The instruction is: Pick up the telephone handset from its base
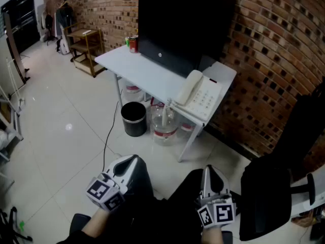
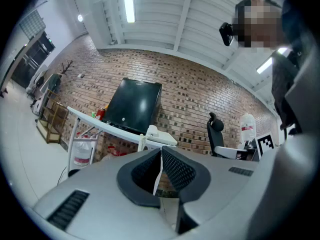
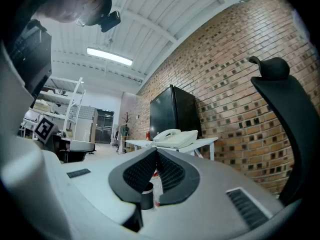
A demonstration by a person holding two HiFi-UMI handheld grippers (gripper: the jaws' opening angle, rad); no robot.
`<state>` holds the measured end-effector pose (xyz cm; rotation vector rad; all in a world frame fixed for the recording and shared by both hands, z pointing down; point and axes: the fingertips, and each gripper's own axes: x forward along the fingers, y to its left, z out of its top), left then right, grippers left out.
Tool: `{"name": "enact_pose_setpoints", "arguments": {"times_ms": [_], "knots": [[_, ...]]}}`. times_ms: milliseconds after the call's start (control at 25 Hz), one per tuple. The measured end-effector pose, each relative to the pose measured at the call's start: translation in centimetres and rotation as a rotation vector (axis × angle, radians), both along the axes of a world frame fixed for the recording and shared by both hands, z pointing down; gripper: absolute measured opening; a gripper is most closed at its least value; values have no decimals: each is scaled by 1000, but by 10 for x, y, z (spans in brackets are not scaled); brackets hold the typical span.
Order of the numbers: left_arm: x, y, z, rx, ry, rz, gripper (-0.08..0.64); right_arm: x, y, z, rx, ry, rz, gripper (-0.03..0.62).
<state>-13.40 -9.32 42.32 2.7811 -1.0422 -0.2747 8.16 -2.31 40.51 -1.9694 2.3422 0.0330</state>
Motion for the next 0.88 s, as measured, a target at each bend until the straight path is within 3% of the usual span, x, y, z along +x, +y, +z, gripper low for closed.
{"name": "enact_pose_setpoints", "arguments": {"times_ms": [320, 440, 600, 720, 800, 880], "knots": [[22, -27, -64, 42, -37, 82, 11, 25, -19, -65, 71, 25, 22, 11], [30, -45, -67, 49, -56, 78, 11, 25, -32, -63, 49, 30, 0, 11], [58, -71, -68, 75, -141, 91, 11, 26, -56, -50, -1, 74, -27, 11], [80, -91, -81, 23, -93, 145, 13, 32, -73, -48, -8, 83, -24, 11], [95, -107, -85, -32, -54, 195, 186, 41, -85, -45, -11, 68, -16, 11], [110, -123, -88, -72, -24, 235, 190, 49, -98, -43, -14, 48, -7, 11]]}}
